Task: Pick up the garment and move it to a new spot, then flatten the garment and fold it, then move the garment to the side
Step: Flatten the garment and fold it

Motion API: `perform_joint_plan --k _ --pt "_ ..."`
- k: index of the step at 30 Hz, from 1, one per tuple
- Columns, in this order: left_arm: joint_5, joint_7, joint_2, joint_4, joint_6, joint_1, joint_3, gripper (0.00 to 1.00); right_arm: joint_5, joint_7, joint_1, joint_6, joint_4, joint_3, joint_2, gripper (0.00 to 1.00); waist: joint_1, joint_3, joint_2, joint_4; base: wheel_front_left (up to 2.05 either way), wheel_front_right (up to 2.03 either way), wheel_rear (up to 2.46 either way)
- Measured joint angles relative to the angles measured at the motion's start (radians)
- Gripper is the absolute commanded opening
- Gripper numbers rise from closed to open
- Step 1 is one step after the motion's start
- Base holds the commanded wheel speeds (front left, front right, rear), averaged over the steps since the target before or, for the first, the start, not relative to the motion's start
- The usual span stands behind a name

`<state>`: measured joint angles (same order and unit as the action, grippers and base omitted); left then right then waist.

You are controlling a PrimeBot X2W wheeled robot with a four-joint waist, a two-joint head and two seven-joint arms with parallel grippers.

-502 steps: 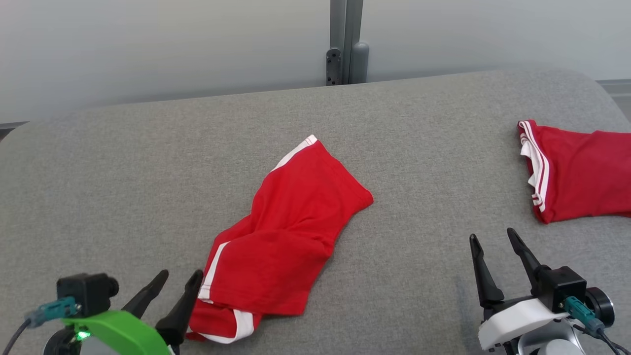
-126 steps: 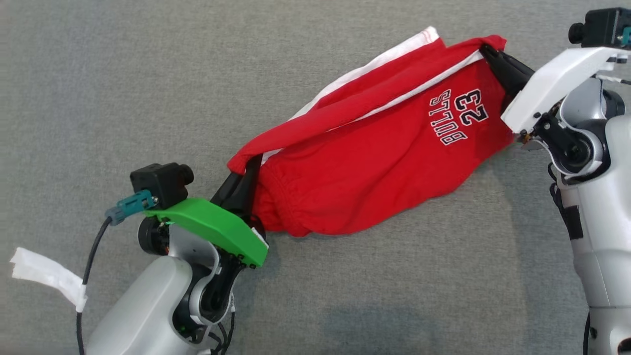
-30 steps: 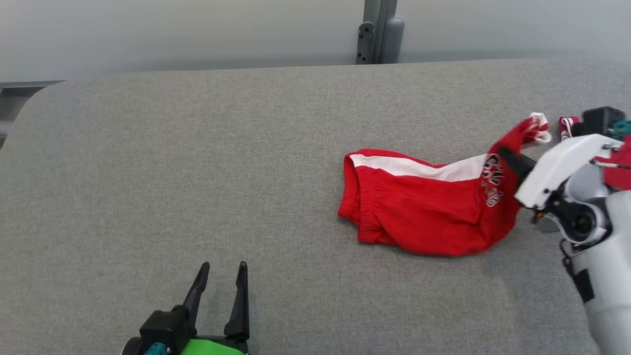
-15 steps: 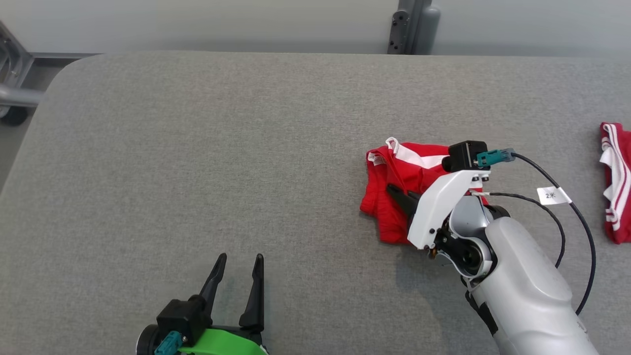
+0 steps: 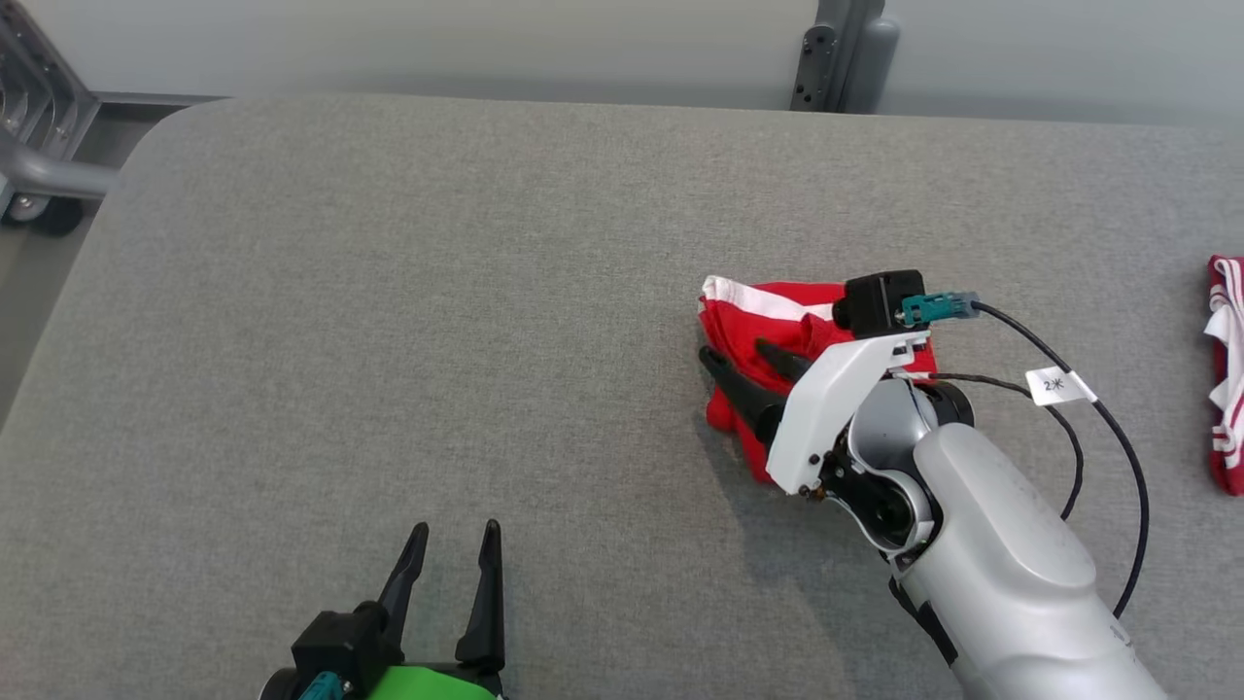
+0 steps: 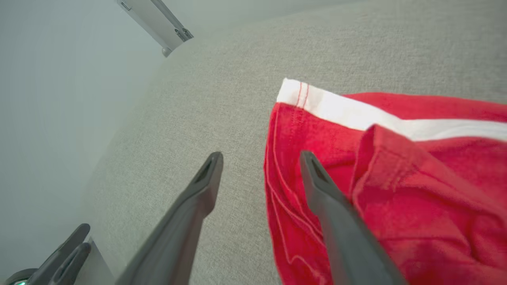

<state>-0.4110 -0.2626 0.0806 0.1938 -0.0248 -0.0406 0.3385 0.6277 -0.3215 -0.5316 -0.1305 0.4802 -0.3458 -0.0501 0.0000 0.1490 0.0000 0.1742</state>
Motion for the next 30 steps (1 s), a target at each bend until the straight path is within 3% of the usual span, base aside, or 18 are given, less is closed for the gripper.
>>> perform_joint_plan --k 4,9,12,13,14,15,21,30 --pt "0.000 0.000 -0.001 -0.002 0.000 -0.026 -0.024 1.00 0.014 0.016 0.062 0.000 -0.130 0.011 -0.050 1.00 0.0000 -0.027 0.0000 -0.027 0.00 0.00 0.00" --pt "0.007 0.000 -0.004 -0.015 -0.002 -0.069 -0.044 1.00 0.007 0.044 0.201 0.000 -0.293 0.108 -0.162 1.00 0.0000 -0.060 0.0000 -0.062 0.00 0.00 0.00" --pt "0.011 0.000 -0.006 -0.026 0.001 -0.083 -0.051 1.00 0.002 0.066 0.271 0.000 -0.349 0.177 -0.197 1.00 0.0000 -0.070 0.0000 -0.086 0.00 0.00 0.00" --pt "0.016 0.000 -0.007 -0.026 0.006 -0.083 -0.050 1.00 -0.005 0.068 0.284 0.000 -0.352 0.198 -0.206 0.80 0.0000 -0.070 0.0000 -0.093 0.00 0.00 0.00" --pt "0.018 0.000 -0.007 -0.028 0.008 -0.082 -0.049 1.00 -0.008 0.070 0.293 0.000 -0.352 0.221 -0.216 0.18 0.0000 -0.068 0.0000 -0.097 0.00 0.00 0.00" --pt "0.021 0.000 -0.007 -0.030 0.009 -0.081 -0.049 1.00 -0.016 0.069 0.295 0.000 -0.349 0.236 -0.225 0.00 0.0000 -0.065 0.0000 -0.100 0.00 0.00 0.00" --pt "0.043 0.000 -0.014 -0.031 0.035 -0.016 -0.028 1.00 -0.029 0.031 0.214 0.000 -0.277 0.250 -0.271 0.00 0.0000 -0.022 0.0000 -0.097 0.00 0.00 0.00" --pt "0.044 0.000 -0.026 -0.011 0.047 0.024 -0.015 1.00 0.041 0.011 0.014 0.000 -0.116 0.075 -0.361 0.00 0.0000 0.066 0.0000 -0.012 0.00 0.00 0.00"
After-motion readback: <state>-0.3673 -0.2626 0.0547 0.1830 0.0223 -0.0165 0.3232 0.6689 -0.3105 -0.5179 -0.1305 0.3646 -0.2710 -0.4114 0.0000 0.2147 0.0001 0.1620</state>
